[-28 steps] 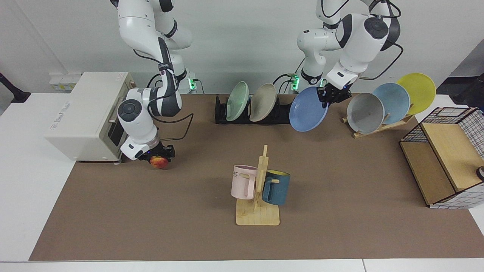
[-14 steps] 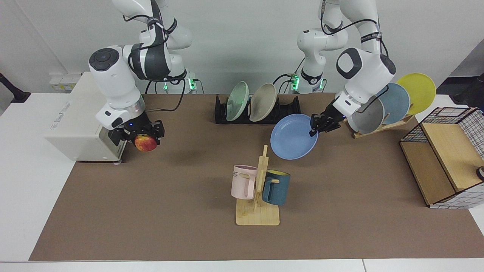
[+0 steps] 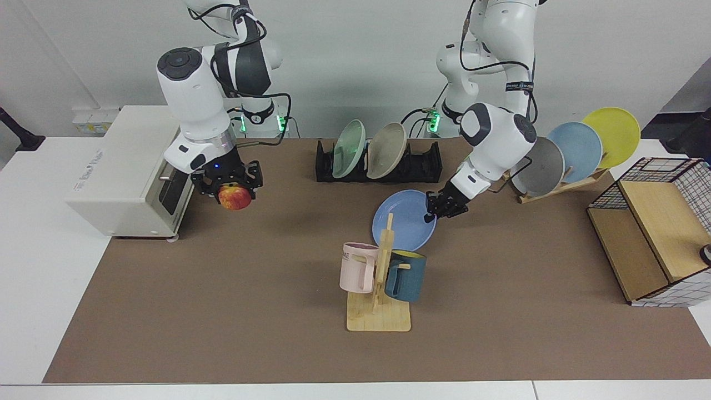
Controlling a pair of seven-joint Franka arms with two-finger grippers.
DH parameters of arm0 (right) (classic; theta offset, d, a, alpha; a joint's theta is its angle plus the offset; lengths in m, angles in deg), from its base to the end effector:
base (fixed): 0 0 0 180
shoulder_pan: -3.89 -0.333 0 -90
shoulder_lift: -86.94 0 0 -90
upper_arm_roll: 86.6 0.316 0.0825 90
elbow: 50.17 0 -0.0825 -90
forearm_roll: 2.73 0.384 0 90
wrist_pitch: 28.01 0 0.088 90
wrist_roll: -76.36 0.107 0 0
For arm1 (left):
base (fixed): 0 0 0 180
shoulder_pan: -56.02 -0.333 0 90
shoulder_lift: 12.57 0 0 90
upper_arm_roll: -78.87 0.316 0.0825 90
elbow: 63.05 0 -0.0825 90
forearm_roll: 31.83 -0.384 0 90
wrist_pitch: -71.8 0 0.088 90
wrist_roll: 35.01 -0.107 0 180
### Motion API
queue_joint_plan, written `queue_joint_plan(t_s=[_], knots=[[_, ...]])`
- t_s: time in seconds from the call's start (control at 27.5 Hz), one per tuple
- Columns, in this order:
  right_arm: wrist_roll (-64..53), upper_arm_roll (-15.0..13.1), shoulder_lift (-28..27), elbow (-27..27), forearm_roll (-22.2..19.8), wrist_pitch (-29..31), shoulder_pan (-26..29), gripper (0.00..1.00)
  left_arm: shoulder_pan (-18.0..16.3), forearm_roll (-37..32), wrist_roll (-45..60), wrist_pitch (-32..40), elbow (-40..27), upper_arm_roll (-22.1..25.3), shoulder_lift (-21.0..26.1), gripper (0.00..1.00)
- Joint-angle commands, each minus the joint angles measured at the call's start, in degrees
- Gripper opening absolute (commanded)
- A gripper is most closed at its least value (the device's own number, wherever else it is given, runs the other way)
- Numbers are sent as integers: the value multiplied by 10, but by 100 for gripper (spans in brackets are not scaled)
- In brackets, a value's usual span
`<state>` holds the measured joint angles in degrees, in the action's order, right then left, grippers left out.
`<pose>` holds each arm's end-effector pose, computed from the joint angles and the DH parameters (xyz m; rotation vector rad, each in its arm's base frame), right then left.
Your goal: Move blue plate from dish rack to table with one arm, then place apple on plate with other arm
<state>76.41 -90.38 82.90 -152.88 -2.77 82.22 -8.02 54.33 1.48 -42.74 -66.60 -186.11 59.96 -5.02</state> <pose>0.5843 0.0843 0.5094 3.1313 0.2220 0.0960 0.5450 -0.1692 0.3588 2.6746 -0.0201 0.1255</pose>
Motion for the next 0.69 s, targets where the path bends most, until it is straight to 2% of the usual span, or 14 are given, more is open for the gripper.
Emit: queue_joint_plan(t_s=[0.0,0.11,0.15,0.29,0.36,0.44,0.55,0.58,0.65], knots=[[38,3,18,-6,-2,-18,-12,0,10,4,3,-6,3,3,1,37],[56,2,20,-8,0,-19,-21,0,11,2,8,0,4,3,0,54],[61,2,20,-8,-1,-19,-25,0,11,0,11,1,4,3,-2,56],[75,3,21,-8,0,-19,-37,0,11,-20,31,8,5,5,-12,56],[99,2,22,-8,0,-19,-53,0,9,-47,51,33,9,7,-29,56],[124,2,22,-8,-1,-19,-72,0,4,-82,63,75,22,11,-42,56],[168,2,21,-8,-2,-19,-99,0,-11,-154,75,180,65,16,-67,56],[186,2,20,-8,-5,-19,-110,0,-13,-189,79,216,83,21,-71,58],[213,2,18,-8,-5,-19,-127,0,-13,-262,78,279,122,28,-77,72]])
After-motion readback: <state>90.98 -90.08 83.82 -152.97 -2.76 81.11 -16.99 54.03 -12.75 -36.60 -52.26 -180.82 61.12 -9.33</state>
